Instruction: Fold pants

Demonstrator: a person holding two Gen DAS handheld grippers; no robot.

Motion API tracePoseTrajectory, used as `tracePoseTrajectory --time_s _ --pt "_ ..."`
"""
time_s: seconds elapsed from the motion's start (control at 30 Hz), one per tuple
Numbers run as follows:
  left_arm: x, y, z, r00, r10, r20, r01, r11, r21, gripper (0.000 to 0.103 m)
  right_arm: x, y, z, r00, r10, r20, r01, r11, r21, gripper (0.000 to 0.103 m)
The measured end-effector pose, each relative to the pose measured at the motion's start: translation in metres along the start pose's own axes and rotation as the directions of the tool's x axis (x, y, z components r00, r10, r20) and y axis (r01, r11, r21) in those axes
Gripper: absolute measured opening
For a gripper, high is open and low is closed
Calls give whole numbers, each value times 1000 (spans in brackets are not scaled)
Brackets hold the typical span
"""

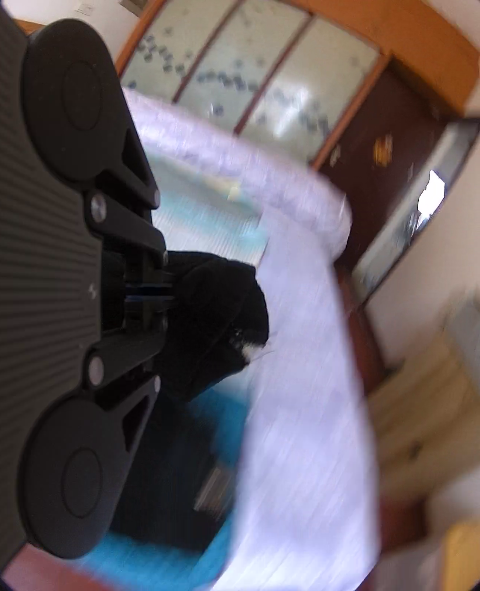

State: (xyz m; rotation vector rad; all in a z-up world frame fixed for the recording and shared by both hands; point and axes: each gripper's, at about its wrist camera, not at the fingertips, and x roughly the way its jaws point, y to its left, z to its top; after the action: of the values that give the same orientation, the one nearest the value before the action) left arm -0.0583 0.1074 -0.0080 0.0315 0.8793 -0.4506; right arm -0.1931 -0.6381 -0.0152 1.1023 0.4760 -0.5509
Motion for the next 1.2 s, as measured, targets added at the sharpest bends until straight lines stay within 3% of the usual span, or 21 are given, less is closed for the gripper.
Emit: tracePoseTrajectory --time_s 0.03,0.1,0.17,0.2,0.27,0.37,0.47,0.63,0.73,0.77,0.8,0.83,0.87,0.93,0.97,1.0,1.07,1.13,1.2 --pt "3 -3 -15 999 17 -31 -16 1000 11 17 -8 -26 -6 999 -42 3 42 997 57 17" --pt "-1 -6 -30 999 43 -32 -43 999 18 18 -27 -61 -16 999 18 48 -26 984 178 14" --pt "-14 -1 -33 999 35 -5 -35 999 -20 23 -45 -73 -23 994 21 107 -47 967 252 19" --pt "-21 3 -31 1000 25 12 -24 999 -46 23 -52 -71 -23 992 4 125 -34 971 238 29" --pt "-36 12 -26 999 4 51 1 995 -99 35 -63 -57 -18 988 -19 151 -6 986 167 41" --pt "-54 21 -22 995 -18 101 35 986 -166 42 -72 -28 -13 983 15 182 -23 999 42 44" --pt "-68 27 -19 988 24 152 13 972 -234 51 -79 -1 -19 973 36 230 -17 996 -85 46" --pt "-76 47 -10 976 50 214 33 930 -366 51 -61 17 -28 985 89 151 -53 972 -228 46" --pt "-72 47 0 970 84 230 9 926 -378 51 -34 9 -27 993 -42 110 64 977 -205 46" --pt "-69 48 2 970 99 224 -5 923 -385 51 -27 1 -27 985 -134 108 152 971 -185 42" --pt "-66 51 3 971 119 209 -27 918 -396 51 -24 -8 -29 970 -221 101 235 960 -151 27" --pt "-64 54 3 972 137 190 -49 911 -410 51 -27 -16 -29 966 -235 106 245 964 -105 15" --pt "-61 59 2 974 147 175 -59 902 -427 51 -33 -19 -30 969 -218 119 228 970 -79 12" --pt "-52 73 -4 981 138 137 -54 871 -488 59 -44 -4 -36 954 -244 176 272 949 -160 16" --pt "-46 82 -7 987 117 114 -41 851 -524 61 -50 6 -40 945 -247 214 292 933 -211 26" --pt "-40 88 -11 991 91 96 -22 831 -556 61 -57 15 -46 942 -226 246 289 921 -260 32" --pt "-29 97 -21 995 27 91 34 791 -610 61 -66 31 -56 965 -115 236 193 921 -339 33" --pt "-21 101 -28 993 -43 106 102 758 -645 61 -69 54 -72 988 3 155 61 913 -403 33" --pt "-12 103 -31 988 -103 117 155 727 -668 64 -60 84 -91 994 109 19 -87 880 -467 33"
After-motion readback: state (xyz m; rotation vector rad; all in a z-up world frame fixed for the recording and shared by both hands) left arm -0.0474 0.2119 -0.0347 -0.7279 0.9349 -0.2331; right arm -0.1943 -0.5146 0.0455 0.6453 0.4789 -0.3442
